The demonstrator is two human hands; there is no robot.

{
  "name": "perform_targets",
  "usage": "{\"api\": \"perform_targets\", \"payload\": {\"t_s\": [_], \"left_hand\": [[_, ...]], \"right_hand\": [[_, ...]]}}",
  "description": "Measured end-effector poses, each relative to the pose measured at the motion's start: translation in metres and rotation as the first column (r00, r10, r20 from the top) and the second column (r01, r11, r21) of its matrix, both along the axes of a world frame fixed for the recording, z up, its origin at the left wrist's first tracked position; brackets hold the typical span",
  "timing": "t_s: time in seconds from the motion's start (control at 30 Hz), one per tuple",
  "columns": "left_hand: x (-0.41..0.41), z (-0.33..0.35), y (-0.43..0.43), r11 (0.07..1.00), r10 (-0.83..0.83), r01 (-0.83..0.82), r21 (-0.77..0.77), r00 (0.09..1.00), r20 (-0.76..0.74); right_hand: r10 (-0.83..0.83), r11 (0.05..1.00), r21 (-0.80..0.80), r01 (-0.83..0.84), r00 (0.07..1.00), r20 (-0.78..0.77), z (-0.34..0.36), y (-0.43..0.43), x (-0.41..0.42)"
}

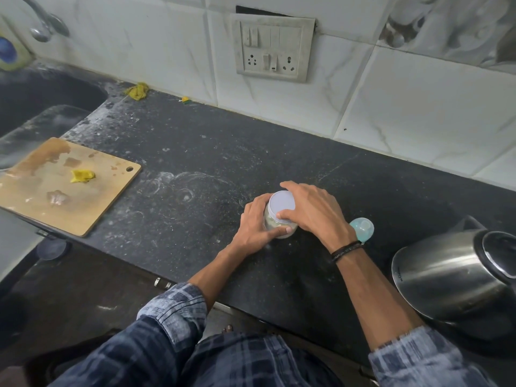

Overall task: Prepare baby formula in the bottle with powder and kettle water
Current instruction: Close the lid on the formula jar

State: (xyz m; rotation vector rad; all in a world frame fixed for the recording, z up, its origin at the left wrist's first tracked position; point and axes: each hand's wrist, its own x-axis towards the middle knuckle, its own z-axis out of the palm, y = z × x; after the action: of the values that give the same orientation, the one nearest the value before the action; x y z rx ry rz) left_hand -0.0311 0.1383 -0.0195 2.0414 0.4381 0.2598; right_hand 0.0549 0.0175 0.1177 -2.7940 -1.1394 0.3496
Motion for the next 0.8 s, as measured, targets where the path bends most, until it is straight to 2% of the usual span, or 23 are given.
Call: {"api": "perform_targets", "payload": {"t_s": [0.17,0.3,0.47,0.63,0.8], "left_hand": [[-0.0002,0.0007,-0.0005,1.0,0.0,0.0,-0.004,1.0,0.0],[0.0006,-0.0018,-0.0004,1.0,0.007,-0.007,0.0,1.0,-0.005],[0.0004,0.0004,-0.0006,1.0,-0.002,0.002,-0.003,1.0,-0.012],[0.0006,-0.0019,-0.0004,1.0,0.002,-0.002,0.011,1.0,-0.003],[0.0003,-0.0006,0.0,1.0,0.002,-0.002,-0.005,1.0,-0.005]], "right_hand": [[-0.044,0.999,0.019,0.043,0.998,0.047,-0.0009,-0.0011,-0.0003],[0.0,1.0,0.0,0.0,1.0,-0.005,-0.0022,0.0014,-0.001],[-0.067,0.997,0.028,0.065,0.992,0.105,-0.0036,0.0001,-0.0036],[-0.012,1.0,-0.01,0.012,1.0,-0.001,-0.0049,0.003,-0.0029],[-0.114,0.993,-0.001,0.114,0.991,0.072,-0.0071,0.0031,-0.0046]]}}
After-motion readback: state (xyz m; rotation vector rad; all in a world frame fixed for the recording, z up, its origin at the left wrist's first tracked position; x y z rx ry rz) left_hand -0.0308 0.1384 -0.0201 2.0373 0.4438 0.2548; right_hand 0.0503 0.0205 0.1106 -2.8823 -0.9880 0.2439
